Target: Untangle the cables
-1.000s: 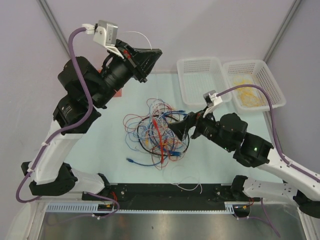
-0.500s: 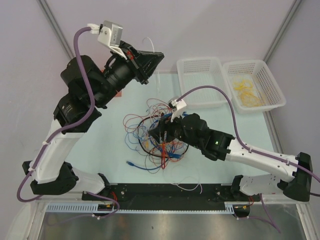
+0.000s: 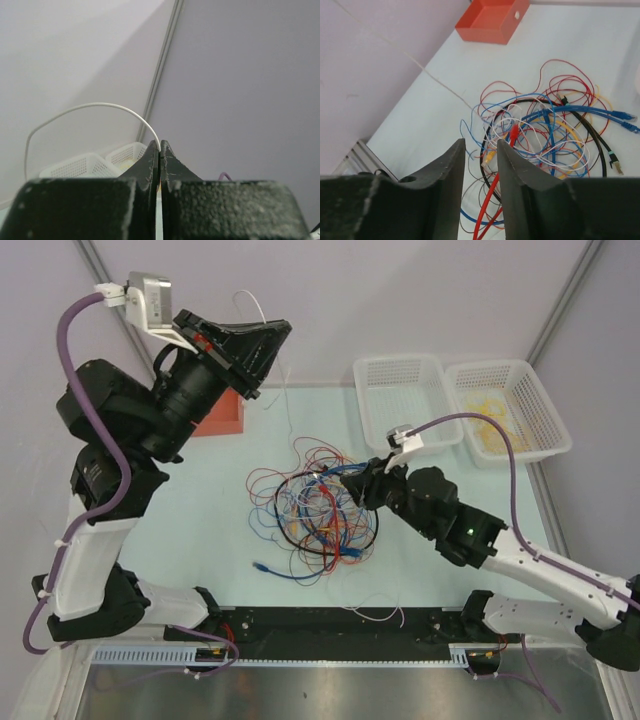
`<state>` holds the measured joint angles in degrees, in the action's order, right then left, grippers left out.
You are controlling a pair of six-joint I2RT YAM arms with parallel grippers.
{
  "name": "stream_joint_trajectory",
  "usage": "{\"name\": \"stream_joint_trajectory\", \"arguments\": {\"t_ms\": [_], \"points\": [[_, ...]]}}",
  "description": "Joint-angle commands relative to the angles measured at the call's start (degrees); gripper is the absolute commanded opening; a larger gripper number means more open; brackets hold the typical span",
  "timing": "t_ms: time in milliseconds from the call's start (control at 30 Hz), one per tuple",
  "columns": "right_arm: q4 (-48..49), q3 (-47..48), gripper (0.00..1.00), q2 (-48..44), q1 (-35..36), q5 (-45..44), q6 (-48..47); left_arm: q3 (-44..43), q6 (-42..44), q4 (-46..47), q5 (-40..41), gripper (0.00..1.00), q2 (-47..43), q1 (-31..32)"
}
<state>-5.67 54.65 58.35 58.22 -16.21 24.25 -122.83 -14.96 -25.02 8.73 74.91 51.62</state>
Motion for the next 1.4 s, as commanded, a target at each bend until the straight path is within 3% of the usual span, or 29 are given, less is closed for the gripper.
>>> {"name": "stream_joint_trajectory", "arguments": {"t_ms": [0,67,100,200,433,633,933,1133,1200,1233,1267,1367], "points": [[0.3,0.1,0.42,-4.1,-0.5,-1.7,-0.8,-1.9,1.9,2.1,2.1,0.00,-1.2,0.1],[-0.8,0.1,0.50,-5.4,-0.4,-1.5,-0.6,-1.7,1.9,1.9,2.3,0.00,-1.0,0.1],[-1.3,0.1,0.60,-5.9,-0.4,-1.4,-0.4,-1.9,2.0,2.0,2.6,0.00,-0.9,0.1],[-2.2,0.1,0.71,-7.4,-0.4,0.8,-0.8,-2.9,3.1,2.6,3.5,0.00,-0.6,0.1],[0.7,0.1,0.77,-3.2,2.9,3.5,-4.9,-3.9,0.7,4.2,1.3,0.00,0.5,0.1],[14.0,0.1,0.76,3.2,4.1,5.9,-9.6,-3.3,-1.1,4.1,0.0,0.00,0.7,0.1],[38.7,0.2,0.75,15.0,4.4,0.1,-14.2,-0.2,-2.8,4.4,-0.8,0.00,-0.6,0.1],[44.4,3.1,0.72,21.7,2.3,1.2,-10.9,1.7,-2.7,4.7,-0.3,0.00,-2.1,0.1],[45.2,4.3,0.66,23.0,1.5,1.7,-8.8,2.8,-2.8,5.1,-0.3,0.00,-2.4,0.1],[45.6,4.7,0.62,23.6,0.4,1.9,-7.8,3.0,-2.8,5.0,-0.2,0.00,-2.8,0.1],[45.7,4.9,0.50,24.4,0.1,2.1,-7.1,3.3,-2.8,5.1,-0.2,0.00,-2.9,0.1],[46.4,5.5,0.29,24.4,-1.5,3.1,-5.4,4.5,-2.6,5.2,0.4,0.00,-4.2,0.1]]}}
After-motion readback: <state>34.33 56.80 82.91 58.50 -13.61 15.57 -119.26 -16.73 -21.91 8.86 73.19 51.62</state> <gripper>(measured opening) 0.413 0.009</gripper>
